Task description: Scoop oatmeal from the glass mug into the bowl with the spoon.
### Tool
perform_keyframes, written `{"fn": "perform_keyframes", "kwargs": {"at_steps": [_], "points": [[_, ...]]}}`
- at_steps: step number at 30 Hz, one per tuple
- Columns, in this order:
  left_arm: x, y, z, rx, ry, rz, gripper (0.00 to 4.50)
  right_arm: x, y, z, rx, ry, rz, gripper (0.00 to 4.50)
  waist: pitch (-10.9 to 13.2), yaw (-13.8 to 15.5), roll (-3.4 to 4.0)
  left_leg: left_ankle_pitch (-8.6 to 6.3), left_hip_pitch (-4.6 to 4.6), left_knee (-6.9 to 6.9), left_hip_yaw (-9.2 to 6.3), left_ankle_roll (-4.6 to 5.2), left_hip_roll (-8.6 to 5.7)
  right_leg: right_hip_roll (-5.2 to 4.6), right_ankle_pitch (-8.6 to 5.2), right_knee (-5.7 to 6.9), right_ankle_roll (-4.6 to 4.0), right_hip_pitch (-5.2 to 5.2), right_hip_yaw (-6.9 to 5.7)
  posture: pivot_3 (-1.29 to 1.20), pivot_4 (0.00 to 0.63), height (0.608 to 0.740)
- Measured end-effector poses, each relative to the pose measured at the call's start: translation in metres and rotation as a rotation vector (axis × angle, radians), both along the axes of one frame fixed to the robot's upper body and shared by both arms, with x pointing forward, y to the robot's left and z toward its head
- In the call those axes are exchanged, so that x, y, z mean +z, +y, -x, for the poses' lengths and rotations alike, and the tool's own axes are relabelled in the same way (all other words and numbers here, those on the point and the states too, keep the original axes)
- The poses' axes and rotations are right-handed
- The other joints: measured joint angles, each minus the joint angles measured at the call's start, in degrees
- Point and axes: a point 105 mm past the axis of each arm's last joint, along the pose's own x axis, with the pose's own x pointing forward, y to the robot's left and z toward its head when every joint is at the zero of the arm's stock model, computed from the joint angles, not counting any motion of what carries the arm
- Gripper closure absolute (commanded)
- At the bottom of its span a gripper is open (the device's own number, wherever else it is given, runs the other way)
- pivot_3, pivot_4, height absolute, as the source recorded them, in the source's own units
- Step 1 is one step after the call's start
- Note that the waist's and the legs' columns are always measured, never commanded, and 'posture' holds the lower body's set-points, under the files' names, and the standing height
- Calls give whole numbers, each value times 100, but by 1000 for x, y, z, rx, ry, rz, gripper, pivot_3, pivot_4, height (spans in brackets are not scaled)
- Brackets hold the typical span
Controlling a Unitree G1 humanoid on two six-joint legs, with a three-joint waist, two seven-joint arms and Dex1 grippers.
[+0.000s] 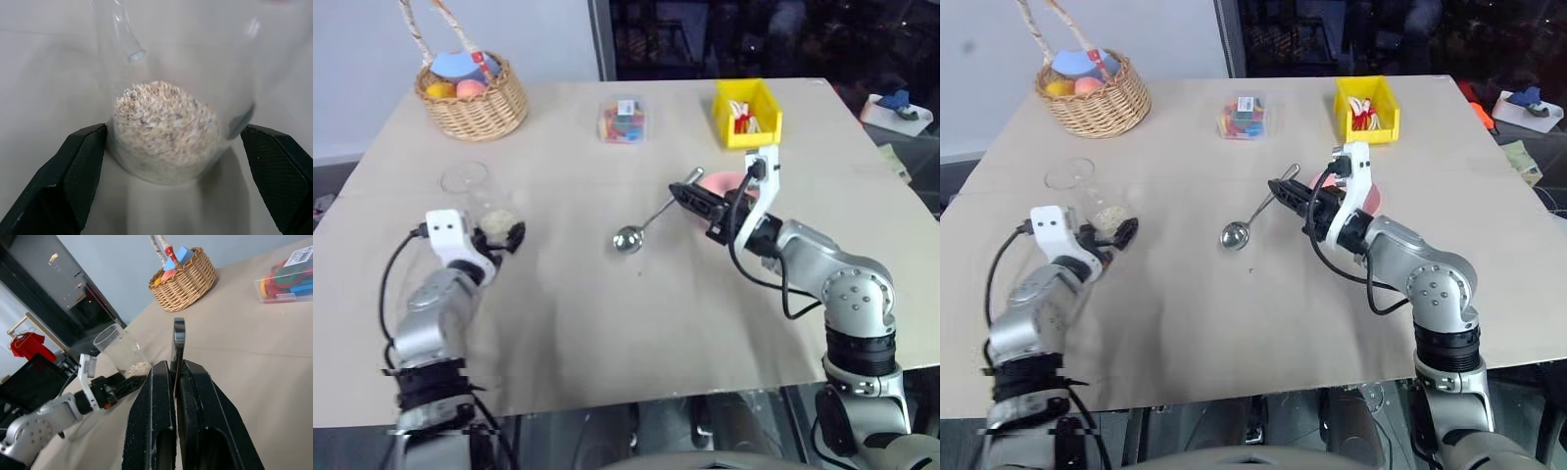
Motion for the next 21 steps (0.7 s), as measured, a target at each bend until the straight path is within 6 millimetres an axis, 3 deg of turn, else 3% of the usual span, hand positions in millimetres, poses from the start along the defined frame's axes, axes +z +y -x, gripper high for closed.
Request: {"fn": "perform_keyframes", "kwargs": {"at_steps": [10,17,21], "points": [[-3,-40,6,126,-37,52,30,-3,-1,-1,-7,-1,10,4500,-1,-1,-1,1,1,3,-2,0,-20,-1,0,4,0,1,2,0,150,740],[-5,-78,9,68,-32,93,30,-3,-1,-1,-6,-4,12,4500,-1,-3,-1,1,2,4,-6,1,-23,1,0,6,0,1,2,0,150,740],[-8,-82,20,26,-26,70,30,-3,-1,-1,-7,-4,13,4500,-1,-32,-1,1,3,4,-4,1,-22,4,0,5,0,0,6,0,150,740]]}}
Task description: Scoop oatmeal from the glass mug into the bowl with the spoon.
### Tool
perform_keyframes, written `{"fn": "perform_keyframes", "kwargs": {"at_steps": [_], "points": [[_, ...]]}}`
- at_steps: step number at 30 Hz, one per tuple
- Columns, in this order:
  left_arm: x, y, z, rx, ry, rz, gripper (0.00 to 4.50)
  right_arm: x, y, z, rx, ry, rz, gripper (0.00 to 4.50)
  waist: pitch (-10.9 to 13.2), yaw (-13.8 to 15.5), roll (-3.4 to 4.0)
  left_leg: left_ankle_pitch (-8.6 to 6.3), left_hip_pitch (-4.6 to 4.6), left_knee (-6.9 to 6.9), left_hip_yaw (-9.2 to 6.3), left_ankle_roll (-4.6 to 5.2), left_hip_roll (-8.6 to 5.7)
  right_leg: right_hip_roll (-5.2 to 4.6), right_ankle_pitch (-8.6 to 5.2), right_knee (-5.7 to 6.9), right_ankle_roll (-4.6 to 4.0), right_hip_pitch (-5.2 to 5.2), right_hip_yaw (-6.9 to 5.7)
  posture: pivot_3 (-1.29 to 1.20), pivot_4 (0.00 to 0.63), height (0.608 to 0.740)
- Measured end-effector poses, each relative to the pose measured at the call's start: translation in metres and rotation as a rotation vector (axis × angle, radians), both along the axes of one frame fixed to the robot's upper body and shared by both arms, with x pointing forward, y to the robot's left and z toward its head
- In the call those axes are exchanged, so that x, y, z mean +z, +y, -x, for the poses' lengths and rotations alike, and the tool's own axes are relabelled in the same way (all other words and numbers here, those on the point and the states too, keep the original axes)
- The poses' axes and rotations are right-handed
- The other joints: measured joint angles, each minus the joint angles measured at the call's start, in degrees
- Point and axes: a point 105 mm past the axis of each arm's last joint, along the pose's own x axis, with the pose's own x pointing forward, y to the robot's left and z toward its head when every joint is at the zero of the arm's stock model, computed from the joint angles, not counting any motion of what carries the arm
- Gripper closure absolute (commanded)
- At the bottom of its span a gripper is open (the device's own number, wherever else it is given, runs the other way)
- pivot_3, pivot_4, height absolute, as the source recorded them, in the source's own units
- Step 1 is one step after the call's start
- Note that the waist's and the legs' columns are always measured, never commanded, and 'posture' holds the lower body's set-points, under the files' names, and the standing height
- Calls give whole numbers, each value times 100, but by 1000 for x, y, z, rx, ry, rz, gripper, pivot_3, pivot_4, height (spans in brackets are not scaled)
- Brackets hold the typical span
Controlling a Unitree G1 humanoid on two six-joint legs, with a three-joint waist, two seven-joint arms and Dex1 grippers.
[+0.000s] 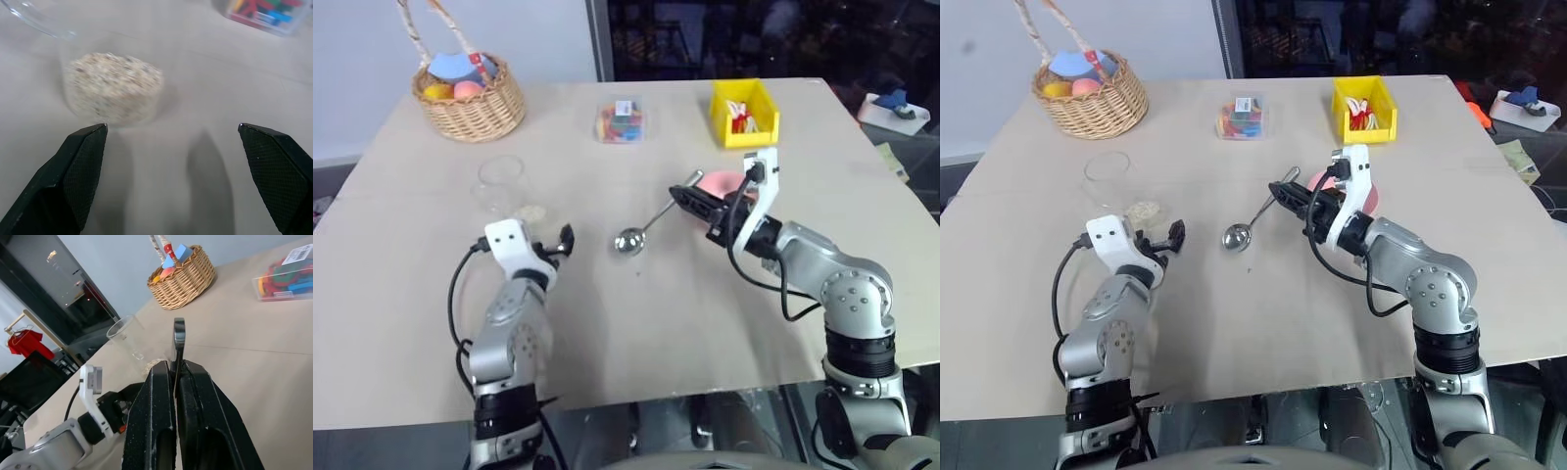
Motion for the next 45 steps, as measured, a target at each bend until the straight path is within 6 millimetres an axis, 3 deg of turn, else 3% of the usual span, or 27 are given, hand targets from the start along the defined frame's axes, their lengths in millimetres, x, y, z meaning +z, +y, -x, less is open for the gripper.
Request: {"fn": "perform_keyframes", "kwargs": {"at_steps": [3,6,9,13,17,22,24,30,38,42,45], "points": [[-3,7,17,-61,7,-34,30,0,0,0,-2,0,1,4500,0,-6,1,0,0,0,-1,0,5,2,-1,0,-2,-3,-1,0,150,740],[-3,30,35,-91,4,-61,30,0,0,0,2,-2,0,4500,0,-3,0,0,0,0,-3,0,13,2,-2,1,-2,-2,-3,0,150,740],[19,56,42,-111,-56,-115,30,-1,0,2,14,-5,-3,4500,1,32,1,-1,-1,0,-11,1,18,0,-2,0,-3,0,-11,0,150,740],[57,82,25,-109,-119,-224,30,3,3,7,57,-25,-17,4500,-1,88,-1,1,-1,0,-17,1,-2,0,-2,-1,-2,5,-16,0,150,740],[69,103,2,-158,-58,-295,30,3,4,9,72,-31,-21,4500,0,34,0,4,-4,-1,-12,-5,-2,1,-2,-4,-2,1,-15,0,150,740],[56,102,-10,-247,13,-290,30,4,2,8,64,-33,-22,4500,0,9,0,4,-8,-11,-4,-6,1,3,-2,-22,0,-1,-14,0,150,740],[50,106,-24,-262,60,-303,30,4,0,9,48,-37,-18,4500,1,52,-1,5,-15,-11,6,-8,0,3,-2,-22,-1,1,-29,0,150,740],[62,110,-46,-258,31,-324,30,4,-3,13,24,-39,-15,4500,0,20,-2,5,-12,-10,3,-8,-1,0,-1,-19,0,1,-21,0,150,740],[59,106,-50,-285,25,-357,30,4,-9,13,-8,-30,-16,4500,0,13,-3,5,-13,-11,3,-7,1,0,-1,-25,0,0,-18,0,150,740],[47,96,-50,-286,25,-324,30,4,-9,13,-6,-28,-17,4500,0,23,-3,5,-13,-10,-4,-7,1,-1,-1,-21,1,0,-16,0,150,740],[47,96,-50,-257,10,-315,812,3,-11,13,-9,-29,-9,4500,0,17,-4,5,-11,-10,-7,-7,2,-1,-1,-19,1,0,-16,0,150,740]]}}
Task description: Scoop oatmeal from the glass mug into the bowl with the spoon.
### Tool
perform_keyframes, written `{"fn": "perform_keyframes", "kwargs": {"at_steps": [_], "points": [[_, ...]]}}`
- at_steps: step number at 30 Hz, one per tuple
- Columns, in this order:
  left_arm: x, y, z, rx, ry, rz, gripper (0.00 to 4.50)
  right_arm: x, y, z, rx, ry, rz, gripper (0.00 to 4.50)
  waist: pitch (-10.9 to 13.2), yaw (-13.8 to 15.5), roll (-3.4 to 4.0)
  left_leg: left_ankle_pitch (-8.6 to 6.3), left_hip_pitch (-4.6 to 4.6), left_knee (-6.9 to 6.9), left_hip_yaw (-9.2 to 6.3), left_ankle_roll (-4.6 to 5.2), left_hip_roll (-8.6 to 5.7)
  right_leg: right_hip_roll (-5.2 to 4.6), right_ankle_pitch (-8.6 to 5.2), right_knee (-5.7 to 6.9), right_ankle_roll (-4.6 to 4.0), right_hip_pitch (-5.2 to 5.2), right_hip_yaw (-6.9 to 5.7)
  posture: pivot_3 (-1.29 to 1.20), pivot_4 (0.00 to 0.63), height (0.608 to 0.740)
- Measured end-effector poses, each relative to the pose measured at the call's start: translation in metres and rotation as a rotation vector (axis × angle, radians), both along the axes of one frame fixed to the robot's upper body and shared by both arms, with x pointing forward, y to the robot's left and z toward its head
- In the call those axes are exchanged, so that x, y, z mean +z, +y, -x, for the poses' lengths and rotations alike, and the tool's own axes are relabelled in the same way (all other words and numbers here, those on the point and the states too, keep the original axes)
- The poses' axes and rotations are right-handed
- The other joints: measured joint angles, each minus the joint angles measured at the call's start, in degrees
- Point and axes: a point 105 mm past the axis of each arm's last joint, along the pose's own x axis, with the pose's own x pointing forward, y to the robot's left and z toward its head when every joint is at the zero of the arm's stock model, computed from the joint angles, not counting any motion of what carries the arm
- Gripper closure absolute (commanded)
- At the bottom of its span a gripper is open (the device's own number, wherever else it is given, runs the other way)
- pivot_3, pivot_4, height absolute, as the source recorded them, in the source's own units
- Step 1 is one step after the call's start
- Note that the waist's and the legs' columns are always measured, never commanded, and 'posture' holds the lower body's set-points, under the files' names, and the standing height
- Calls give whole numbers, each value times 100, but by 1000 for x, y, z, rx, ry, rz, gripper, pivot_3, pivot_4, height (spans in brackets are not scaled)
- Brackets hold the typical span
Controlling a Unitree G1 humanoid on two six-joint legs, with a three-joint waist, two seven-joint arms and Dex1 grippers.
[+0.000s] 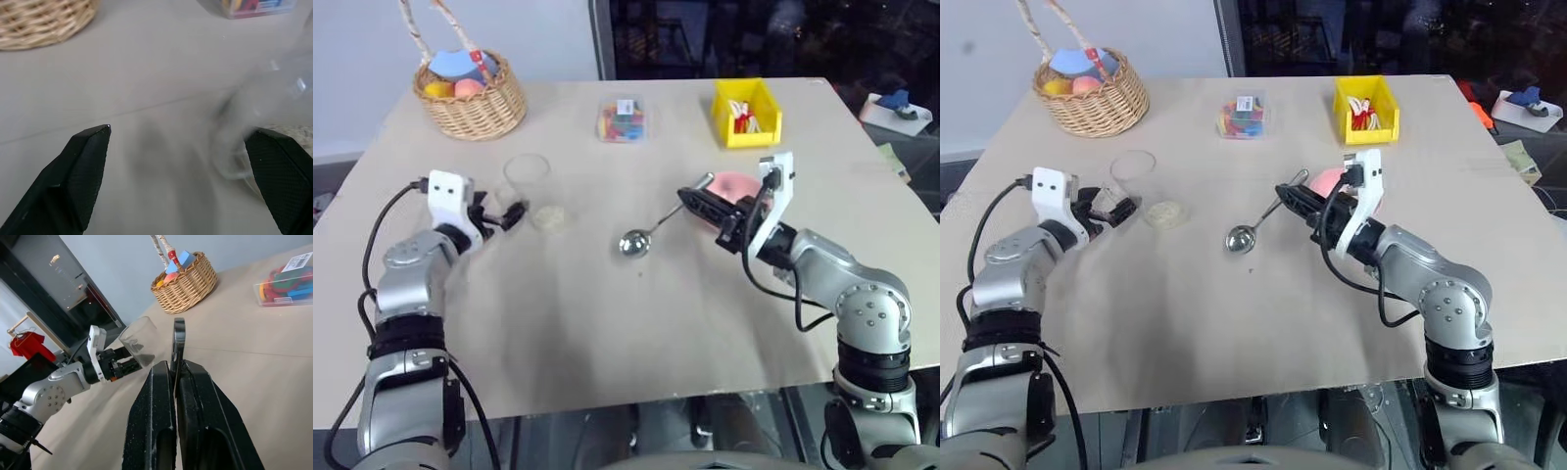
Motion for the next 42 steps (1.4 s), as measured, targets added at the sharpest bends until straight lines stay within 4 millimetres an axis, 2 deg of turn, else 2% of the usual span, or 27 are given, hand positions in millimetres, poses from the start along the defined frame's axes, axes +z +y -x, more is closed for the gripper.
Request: {"fn": "perform_keyframes", "kwargs": {"at_steps": [3,5,6,8,10,27,29,33,35,38,42], "points": [[4,4,-1,37,-24,11,2274,0,0,0,1,0,0,4500,0,-2,0,0,2,0,0,0,0,0,0,2,0,0,0,0,150,740],[4,3,-2,37,-28,17,3037,0,0,0,1,0,0,4500,0,-2,0,0,2,0,0,0,0,0,0,4,0,0,0,0,150,740],[3,2,-2,37,-28,21,3599,0,0,0,1,0,0,4500,0,-1,0,0,2,0,0,0,0,0,0,4,0,0,0,0,150,740],[4,-1,-3,31,-42,43,4450,0,0,0,1,1,0,4500,0,-2,-1,0,2,0,0,0,0,0,0,4,0,0,0,0,150,740],[17,-10,-8,2,-89,49,4450,0,1,0,4,1,-2,4500,-2,2,-2,0,7,1,0,0,0,0,0,7,0,2,0,0,150,740],[19,-9,-6,19,-112,88,4450,2,-1,0,-13,-4,-3,4500,-1,-11,-4,0,5,1,4,0,0,0,0,8,0,-1,7,0,150,740],[29,-18,-5,-7,-166,96,4450,13,-2,-5,-31,-29,-23,4500,3,-8,-8,0,2,2,3,0,0,-1,0,7,0,-2,6,0,150,740],[66,-44,-3,-80,-341,43,4450,56,-2,-8,-47,-150,-84,4500,4,13,-12,0,1,3,0,0,-1,0,1,8,-1,-1,2,0,150,740],[79,-54,-4,-100,-394,25,4450,65,-1,-9,-50,-172,-91,4500,4,13,-12,0,1,3,3,0,-2,0,1,7,-1,0,3,0,150,740],[94,-69,-10,-116,-450,-25,4450,78,-1,-17,-64,-190,-97,4500,5,7,-12,1,0,5,10,0,-4,0,1,8,0,0,4,0,150,740],[109,-91,-16,-146,-513,-82,4450,112,-4,-15,-77,-290,-135,4500,5,7,-12,1,0,4,11,0,-3,2,1,6,0,-1,1,0,150,740]]}}
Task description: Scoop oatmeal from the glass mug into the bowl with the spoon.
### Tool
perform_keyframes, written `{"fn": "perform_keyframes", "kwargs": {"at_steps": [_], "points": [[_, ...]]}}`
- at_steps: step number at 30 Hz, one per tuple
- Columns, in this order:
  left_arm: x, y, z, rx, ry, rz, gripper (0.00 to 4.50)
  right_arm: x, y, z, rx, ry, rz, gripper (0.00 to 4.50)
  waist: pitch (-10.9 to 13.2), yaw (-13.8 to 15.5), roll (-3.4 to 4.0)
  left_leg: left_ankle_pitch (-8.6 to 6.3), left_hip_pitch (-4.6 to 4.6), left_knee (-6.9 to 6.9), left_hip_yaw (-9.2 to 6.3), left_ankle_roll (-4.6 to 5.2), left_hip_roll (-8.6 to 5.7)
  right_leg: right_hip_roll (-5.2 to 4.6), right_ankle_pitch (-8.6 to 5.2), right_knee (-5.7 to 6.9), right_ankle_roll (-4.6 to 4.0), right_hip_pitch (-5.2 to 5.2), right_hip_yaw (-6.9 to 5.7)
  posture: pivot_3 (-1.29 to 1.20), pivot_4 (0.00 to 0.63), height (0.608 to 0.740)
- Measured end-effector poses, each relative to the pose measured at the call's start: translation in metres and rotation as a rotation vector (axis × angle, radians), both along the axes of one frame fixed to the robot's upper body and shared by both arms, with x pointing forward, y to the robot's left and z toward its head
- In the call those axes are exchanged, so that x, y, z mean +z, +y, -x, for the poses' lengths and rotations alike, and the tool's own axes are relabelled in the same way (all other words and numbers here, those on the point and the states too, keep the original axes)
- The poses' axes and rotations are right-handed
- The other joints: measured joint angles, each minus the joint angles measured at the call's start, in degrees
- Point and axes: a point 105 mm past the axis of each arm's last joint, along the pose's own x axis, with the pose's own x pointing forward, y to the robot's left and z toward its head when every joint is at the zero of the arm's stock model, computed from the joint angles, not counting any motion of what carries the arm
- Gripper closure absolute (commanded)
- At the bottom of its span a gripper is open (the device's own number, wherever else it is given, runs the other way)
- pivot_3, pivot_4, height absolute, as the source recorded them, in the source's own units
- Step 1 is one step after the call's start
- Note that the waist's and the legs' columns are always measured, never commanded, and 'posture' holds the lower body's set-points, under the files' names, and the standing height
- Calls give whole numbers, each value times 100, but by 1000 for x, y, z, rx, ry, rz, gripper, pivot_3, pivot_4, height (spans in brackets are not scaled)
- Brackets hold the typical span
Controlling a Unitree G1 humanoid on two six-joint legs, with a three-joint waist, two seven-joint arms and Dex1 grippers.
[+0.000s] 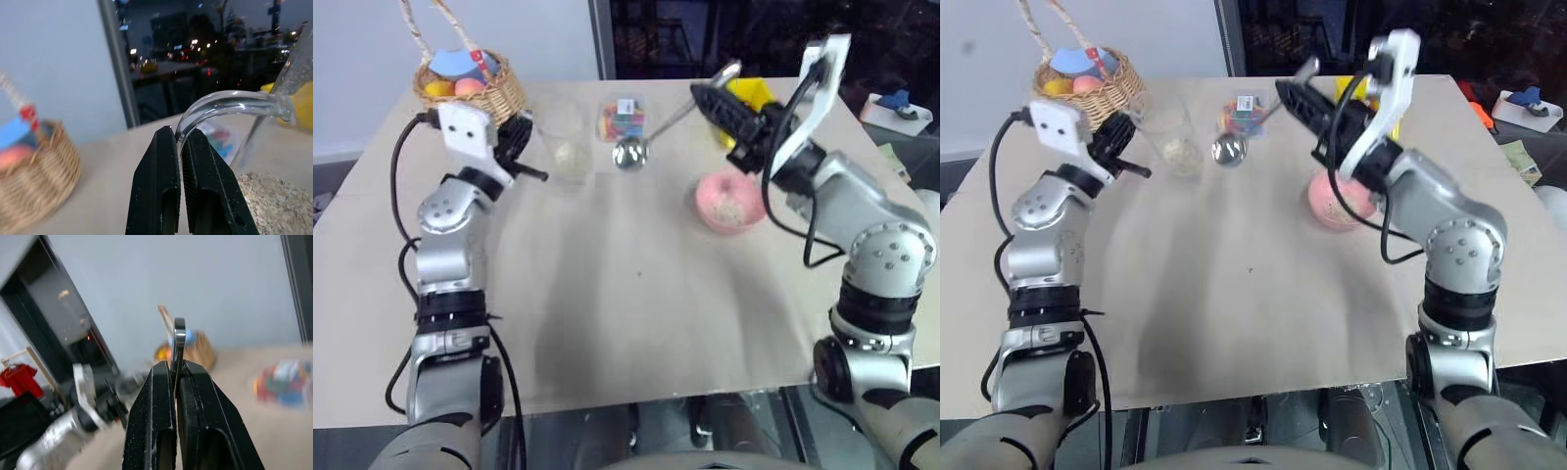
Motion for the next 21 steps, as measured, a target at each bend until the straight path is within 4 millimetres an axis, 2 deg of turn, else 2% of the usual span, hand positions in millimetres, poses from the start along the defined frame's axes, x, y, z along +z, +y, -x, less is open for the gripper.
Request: {"fn": "perform_keyframes", "kwargs": {"at_steps": [6,11,16,21], "points": [[-5,-17,-15,49,-20,-116,4450,12,-2,-8,-35,-25,-9,4500,0,-6,0,0,-4,-1,21,0,-1,-1,0,-6,1,-1,0,0,150,740],[-10,-43,-25,26,-41,-183,4450,23,-2,-14,-88,-76,6,4500,0,-1,0,0,-8,-1,22,0,0,-1,0,-8,1,-1,-3,0,150,740],[6,-61,-29,-2,-104,-187,4450,13,0,-30,-189,-104,115,4500,1,-7,1,0,-10,-1,23,0,0,-1,0,-11,1,-3,-3,0,150,740],[5,-88,-34,-53,-109,-171,4450,-3,13,-41,-273,-241,334,4500,2,-9,1,0,-11,-3,25,0,-1,-1,0,-16,2,-3,-3,0,150,740]]}}
